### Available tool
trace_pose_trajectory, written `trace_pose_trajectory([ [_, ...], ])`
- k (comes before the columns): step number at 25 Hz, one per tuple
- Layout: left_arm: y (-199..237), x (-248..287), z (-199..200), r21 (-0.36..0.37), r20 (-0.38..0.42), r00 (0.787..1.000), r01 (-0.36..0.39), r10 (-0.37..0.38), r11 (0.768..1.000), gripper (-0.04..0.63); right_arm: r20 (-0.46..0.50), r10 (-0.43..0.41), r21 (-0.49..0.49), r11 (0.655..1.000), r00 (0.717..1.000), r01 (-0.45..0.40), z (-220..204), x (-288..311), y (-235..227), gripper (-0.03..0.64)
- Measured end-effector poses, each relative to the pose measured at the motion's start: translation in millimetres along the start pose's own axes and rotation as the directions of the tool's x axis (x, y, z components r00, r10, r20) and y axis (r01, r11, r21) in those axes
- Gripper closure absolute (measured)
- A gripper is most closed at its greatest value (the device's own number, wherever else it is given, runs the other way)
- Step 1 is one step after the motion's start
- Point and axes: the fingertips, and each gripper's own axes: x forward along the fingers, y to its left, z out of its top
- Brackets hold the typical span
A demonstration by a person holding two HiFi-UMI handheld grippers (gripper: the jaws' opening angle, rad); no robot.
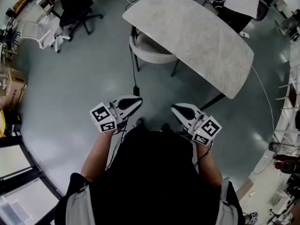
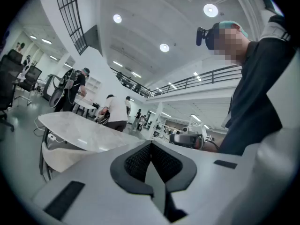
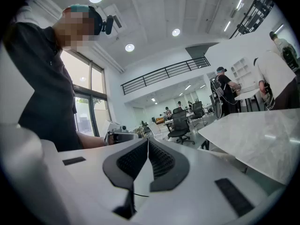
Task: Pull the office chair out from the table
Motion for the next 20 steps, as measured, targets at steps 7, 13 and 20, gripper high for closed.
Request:
trace_pose_trajectory([
  [7,10.1,1.0,37.2,0.074,0.099,0.995,-0.036,0.028,0.997,0.583,-0.032,0.025,-0.069,0.997,0.999,-0.028,6.4,-4.7,-14.4,0.594],
  [13,-4.4,-18.3,36.2,0.084,0.104,0.994,0.034,-0.043,0.996,0.583,-0.051,0.05,-0.053,0.997,0.997,-0.052,-12.0,27.1,5.7,0.594],
  [20,-27.5,-3.9,17.4,0.078,0.038,0.991,0.122,-0.125,0.989,0.583,-0.064,0.083,-0.073,0.993,0.995,-0.087,-9.4,39.4,12.4,0.594],
])
